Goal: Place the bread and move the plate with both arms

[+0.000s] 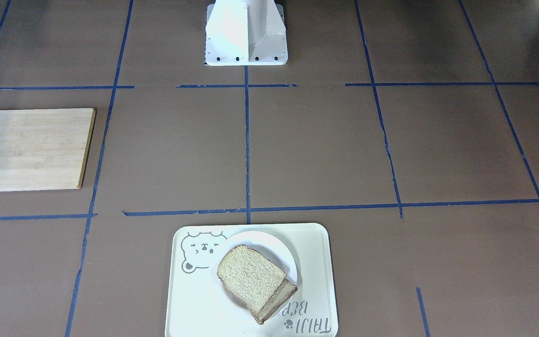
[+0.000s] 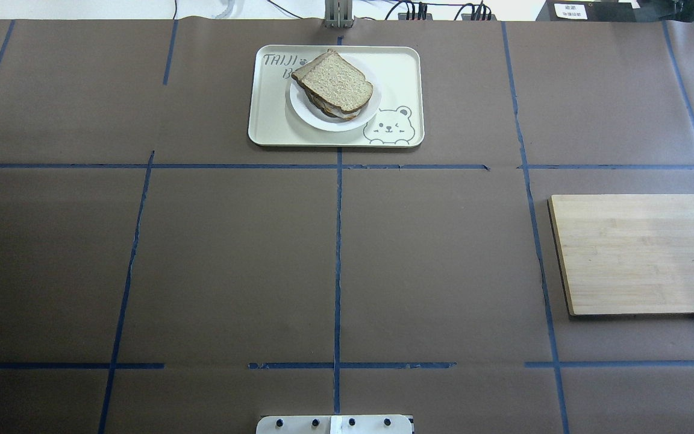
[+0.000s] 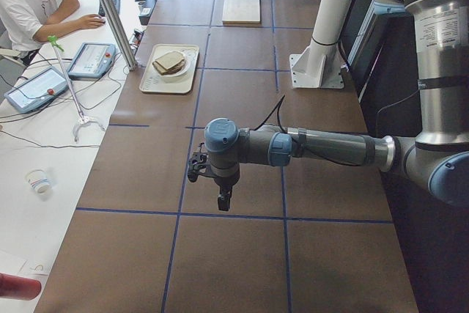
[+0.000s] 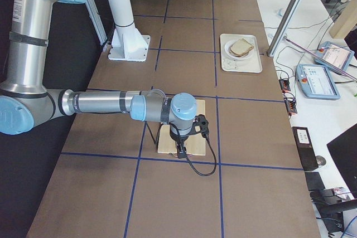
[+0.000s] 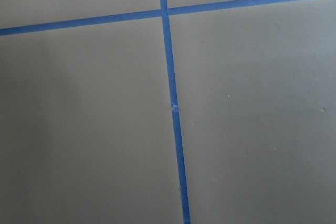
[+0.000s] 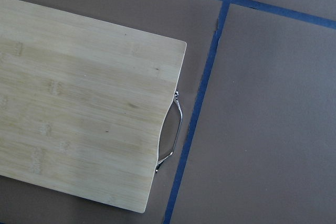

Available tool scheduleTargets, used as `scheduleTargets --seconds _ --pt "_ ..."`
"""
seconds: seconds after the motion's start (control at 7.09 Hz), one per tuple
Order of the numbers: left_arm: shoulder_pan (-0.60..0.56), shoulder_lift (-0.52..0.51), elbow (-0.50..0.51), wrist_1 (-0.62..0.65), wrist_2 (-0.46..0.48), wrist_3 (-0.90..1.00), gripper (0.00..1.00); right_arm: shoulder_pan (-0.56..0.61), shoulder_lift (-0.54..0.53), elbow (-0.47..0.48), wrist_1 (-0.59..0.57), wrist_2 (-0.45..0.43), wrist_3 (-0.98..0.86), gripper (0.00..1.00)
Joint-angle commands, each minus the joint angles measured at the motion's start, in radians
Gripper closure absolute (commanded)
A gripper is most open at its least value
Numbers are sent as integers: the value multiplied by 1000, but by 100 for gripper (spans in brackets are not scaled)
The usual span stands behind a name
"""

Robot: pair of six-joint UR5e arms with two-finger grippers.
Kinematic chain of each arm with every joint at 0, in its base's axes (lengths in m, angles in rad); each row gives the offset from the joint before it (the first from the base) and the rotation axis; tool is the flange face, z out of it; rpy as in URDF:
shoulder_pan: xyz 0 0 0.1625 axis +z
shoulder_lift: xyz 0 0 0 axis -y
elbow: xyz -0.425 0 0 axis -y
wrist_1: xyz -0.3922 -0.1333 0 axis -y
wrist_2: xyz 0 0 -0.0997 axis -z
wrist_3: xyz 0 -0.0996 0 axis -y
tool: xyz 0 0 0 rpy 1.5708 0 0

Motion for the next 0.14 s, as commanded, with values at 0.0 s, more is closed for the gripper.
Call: scheduleTargets --seconds 0.0 --pt "0 0 -1 0 0 0 0 0 0 -2 -1 0 0 0"
